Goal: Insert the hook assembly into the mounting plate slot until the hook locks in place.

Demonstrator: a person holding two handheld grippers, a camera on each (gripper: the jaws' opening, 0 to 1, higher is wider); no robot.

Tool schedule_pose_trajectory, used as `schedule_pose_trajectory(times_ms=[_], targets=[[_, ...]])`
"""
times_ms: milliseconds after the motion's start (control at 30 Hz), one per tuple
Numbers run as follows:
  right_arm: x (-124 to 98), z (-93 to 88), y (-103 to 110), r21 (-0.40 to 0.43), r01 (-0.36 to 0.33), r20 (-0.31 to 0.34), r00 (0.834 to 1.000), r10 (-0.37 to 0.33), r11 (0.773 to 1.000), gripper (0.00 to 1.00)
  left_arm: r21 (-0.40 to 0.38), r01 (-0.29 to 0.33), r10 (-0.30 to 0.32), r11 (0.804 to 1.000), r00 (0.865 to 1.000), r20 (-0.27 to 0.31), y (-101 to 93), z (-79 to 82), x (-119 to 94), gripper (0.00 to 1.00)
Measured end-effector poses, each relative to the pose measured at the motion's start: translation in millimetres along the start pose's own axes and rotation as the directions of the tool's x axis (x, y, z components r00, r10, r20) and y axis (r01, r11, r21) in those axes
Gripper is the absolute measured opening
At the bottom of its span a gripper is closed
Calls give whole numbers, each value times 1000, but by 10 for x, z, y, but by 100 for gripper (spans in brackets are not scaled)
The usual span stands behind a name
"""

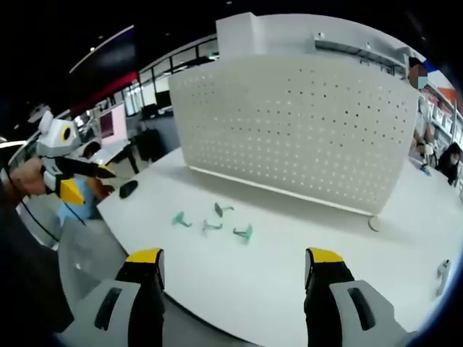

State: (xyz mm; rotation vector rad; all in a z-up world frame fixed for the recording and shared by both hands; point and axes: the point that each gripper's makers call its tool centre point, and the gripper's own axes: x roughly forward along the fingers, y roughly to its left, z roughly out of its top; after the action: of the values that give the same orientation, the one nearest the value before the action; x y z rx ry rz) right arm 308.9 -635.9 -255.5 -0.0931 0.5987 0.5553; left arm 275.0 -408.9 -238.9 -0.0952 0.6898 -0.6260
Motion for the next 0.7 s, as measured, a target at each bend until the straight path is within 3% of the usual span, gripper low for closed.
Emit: schedule_pose_trajectory(times_ms=[167,233,467,700], targets=[[13,-14,-2,4,-2,-5,1000,2,1000,80,9,5,-4,1000,1000,-12,11,-69,81,96],[21,-28,7,2,-3,-11,1000,3,1000,80,33,-3,5,999,998,-57,36,-174,123,95],[61,-104,76,3,-21,-32,999,21,1000,80,28,29,-26,999,994,-105,41,-383,315,95],[77,-173,49,-10,-18,-59,998,18,1000,80,33,64,-60,997,993,-102,78,-457,556,89]])
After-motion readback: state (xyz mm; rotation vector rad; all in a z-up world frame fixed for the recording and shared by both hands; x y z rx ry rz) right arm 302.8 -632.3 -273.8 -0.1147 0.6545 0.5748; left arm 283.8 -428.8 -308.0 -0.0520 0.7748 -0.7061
